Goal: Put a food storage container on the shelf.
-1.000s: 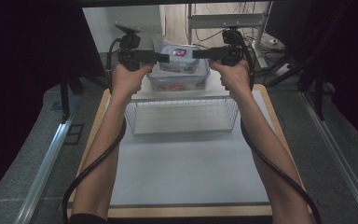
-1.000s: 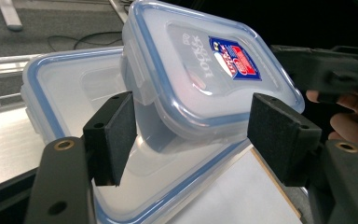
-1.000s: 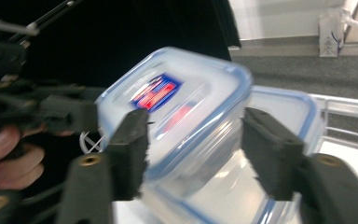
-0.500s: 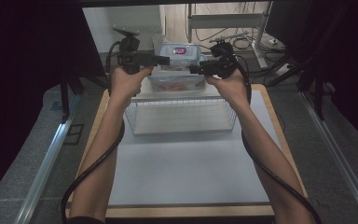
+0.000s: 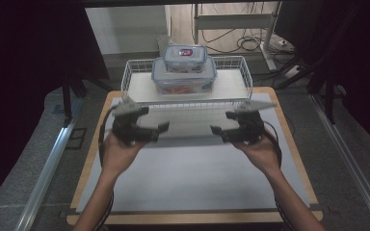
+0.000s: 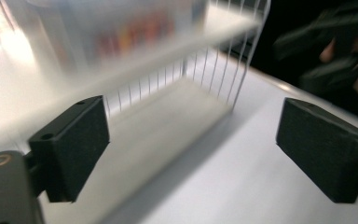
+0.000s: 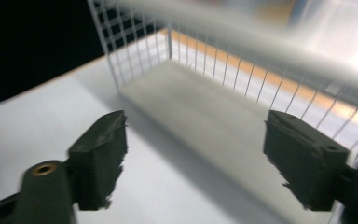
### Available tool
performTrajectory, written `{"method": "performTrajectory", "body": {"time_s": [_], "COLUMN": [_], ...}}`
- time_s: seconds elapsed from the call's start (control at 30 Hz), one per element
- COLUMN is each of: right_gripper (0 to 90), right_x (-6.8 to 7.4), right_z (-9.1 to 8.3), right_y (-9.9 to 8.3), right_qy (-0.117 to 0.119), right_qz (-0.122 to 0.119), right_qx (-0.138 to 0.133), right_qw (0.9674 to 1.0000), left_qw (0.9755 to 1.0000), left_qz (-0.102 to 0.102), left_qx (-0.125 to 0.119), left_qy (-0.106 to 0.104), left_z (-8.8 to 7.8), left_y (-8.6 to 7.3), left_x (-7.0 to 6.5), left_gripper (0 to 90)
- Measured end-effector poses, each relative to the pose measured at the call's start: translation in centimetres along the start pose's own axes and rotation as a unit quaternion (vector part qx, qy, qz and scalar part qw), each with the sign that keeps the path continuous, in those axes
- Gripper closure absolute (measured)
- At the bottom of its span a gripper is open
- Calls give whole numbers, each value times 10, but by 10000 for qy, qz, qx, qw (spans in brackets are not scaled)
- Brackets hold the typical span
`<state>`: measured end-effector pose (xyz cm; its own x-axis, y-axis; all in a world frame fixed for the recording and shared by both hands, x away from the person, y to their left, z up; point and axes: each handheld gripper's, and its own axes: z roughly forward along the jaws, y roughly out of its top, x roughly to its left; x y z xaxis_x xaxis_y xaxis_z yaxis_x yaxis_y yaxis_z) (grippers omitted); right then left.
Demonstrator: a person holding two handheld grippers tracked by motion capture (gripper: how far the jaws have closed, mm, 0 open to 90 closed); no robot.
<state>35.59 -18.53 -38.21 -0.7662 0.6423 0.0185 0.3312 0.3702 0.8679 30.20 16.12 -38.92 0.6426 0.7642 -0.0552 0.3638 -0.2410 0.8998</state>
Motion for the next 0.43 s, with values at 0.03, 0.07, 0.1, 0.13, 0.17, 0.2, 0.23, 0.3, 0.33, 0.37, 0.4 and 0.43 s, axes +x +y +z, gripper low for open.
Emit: {"method": "performTrajectory", "body": {"time_s": [0.03, 0.07, 0.1, 0.13, 0.17, 0.2, 0.23, 0.3, 0.33, 0.37, 0.4, 0.43], "right_gripper": [141, 119, 89, 75, 73, 60, 45, 38, 33, 31, 31, 30], "right_x": [1, 2, 3, 4, 5, 6, 7, 9, 9, 9, 8, 7], "right_z": [-2, -3, -5, -6, -8, -9, -11, -15, -16, -18, -18, -18], "right_y": [-14, -24, -41, -50, -62, -72, -83, -99, -104, -111, -119, -123], "right_qy": [-22, -43, -97, -147, -230, -253, -315, -492, -473, -437, -433, -440], "right_qz": [44, 67, 52, 55, 34, -20, -107, -169, -153, -71, 6, 21], "right_qx": [53, 100, 180, 235, 279, 357, 490, 532, 515, 514, 512, 532], "right_qw": [10000, 9999, 9998, 9996, 9993, 9990, 9982, 9972, 9974, 9977, 9977, 9976], "left_qw": [9999, 9998, 9994, 9991, 9989, 9986, 9983, 9974, 9973, 9968, 9965, 9959], "left_qz": [45, 96, 137, 138, 131, 91, 50, -30, -82, -152, -174, -146], "left_qx": [15, 96, 208, 280, 325, 400, 475, 612, 617, 683, 729, 788], "left_qy": [92, 160, 221, 297, 319, 337, 342, 381, 399, 392, 383, 414], "left_z": [0, 2, 2, 2, 2, 2, 2, -1, -2, -3, -3, -3], "left_y": [-13, -34, -46, -62, -76, -90, -98, -117, -125, -134, -137, -141], "left_x": [-3, -7, -8, -10, -11, -12, -12, -13, -14, -14, -14, -15], "left_gripper": [52, 47, 29, 27, 25, 23, 17, 8, 8, 8, 8, 7]}}
